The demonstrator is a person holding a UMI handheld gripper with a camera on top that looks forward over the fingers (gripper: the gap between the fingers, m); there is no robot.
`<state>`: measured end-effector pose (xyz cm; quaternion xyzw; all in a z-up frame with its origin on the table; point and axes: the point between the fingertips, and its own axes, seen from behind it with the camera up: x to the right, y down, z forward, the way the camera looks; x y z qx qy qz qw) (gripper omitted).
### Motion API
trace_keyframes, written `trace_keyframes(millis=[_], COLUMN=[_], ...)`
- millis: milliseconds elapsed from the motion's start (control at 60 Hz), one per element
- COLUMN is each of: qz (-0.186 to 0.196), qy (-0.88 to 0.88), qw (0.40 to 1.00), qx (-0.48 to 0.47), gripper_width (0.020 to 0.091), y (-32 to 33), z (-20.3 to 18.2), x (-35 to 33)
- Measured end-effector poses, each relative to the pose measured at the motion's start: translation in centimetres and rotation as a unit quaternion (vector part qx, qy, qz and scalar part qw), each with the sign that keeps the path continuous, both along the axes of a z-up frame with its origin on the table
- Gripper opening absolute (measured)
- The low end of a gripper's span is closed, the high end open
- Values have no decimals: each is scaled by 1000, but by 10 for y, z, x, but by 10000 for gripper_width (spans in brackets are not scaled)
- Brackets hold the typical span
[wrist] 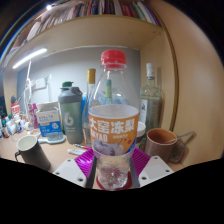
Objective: Pour water
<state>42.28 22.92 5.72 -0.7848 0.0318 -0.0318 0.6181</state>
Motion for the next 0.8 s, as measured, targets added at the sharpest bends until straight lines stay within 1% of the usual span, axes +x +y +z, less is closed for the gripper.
trace_keyframes(millis=[33, 100, 150, 317, 467, 600, 800], qz=[-1, 2, 2, -18, -27, -18, 3], qy=[0, 19, 40, 43, 57, 52, 31], qw=[1000, 997, 997, 995, 994, 995, 998], qx=[-23, -72, -72, -87, -89, -79, -49], gripper_width=[579, 734, 801, 792, 793, 793, 795], y=[-2, -17, -29, -86, -151, -214, -315], z=[-6, -18, -14, 5, 43, 90, 178], x=[1, -2, -6, -7, -27, -58, -119])
